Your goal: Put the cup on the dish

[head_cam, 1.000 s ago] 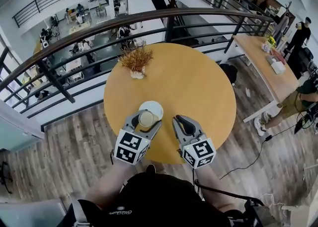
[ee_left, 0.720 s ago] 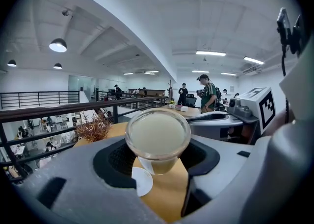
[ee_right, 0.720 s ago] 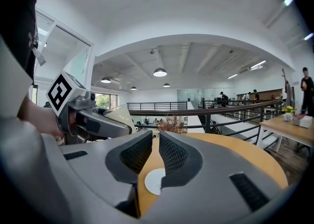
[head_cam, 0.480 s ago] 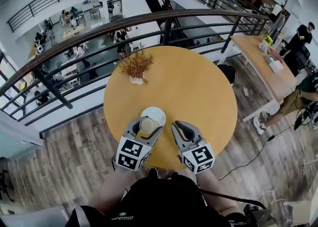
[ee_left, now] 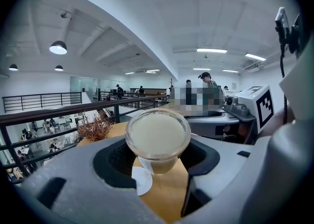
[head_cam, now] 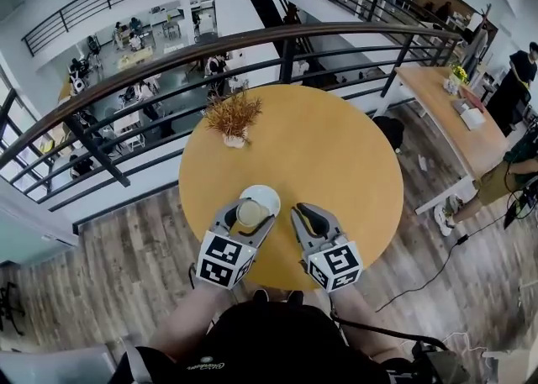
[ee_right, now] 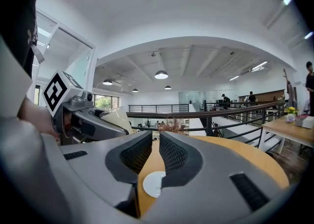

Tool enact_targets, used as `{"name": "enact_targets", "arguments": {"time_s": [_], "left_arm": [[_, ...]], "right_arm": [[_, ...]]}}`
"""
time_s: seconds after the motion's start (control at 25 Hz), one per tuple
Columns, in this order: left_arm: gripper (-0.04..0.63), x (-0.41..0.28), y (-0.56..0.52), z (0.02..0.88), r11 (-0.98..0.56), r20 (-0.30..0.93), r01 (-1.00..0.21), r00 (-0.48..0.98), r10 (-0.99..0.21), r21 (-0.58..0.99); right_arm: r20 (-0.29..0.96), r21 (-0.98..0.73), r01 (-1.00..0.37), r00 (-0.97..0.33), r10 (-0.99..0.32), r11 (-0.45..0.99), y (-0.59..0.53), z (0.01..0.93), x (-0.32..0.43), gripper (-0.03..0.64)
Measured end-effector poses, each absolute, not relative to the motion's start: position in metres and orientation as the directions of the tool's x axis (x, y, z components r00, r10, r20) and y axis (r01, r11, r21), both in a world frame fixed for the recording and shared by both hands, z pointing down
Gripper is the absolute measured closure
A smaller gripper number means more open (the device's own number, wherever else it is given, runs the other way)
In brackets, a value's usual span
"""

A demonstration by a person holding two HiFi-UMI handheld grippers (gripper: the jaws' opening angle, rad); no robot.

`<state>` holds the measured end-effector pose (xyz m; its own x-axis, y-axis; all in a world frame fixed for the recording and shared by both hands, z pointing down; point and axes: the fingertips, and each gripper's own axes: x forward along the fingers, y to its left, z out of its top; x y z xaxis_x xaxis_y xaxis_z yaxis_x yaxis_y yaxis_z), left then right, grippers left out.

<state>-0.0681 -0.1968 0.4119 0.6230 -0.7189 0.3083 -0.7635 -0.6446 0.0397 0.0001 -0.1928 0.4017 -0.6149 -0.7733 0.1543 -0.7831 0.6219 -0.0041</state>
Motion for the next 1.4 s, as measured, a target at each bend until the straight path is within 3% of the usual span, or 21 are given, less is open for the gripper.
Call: {"name": "enact_targets", "arguments": {"time_s": [1.4], "left_arm": [[0.336,-0.015,-0.213,0.428,-0.583,0.382,-0.812,0.544,-0.747,0.018]], "right_arm": [[0.166,-0.041,-0.717,-0.692,-0.703,0.696,-0.220,0.414,0.048,0.588]]}}
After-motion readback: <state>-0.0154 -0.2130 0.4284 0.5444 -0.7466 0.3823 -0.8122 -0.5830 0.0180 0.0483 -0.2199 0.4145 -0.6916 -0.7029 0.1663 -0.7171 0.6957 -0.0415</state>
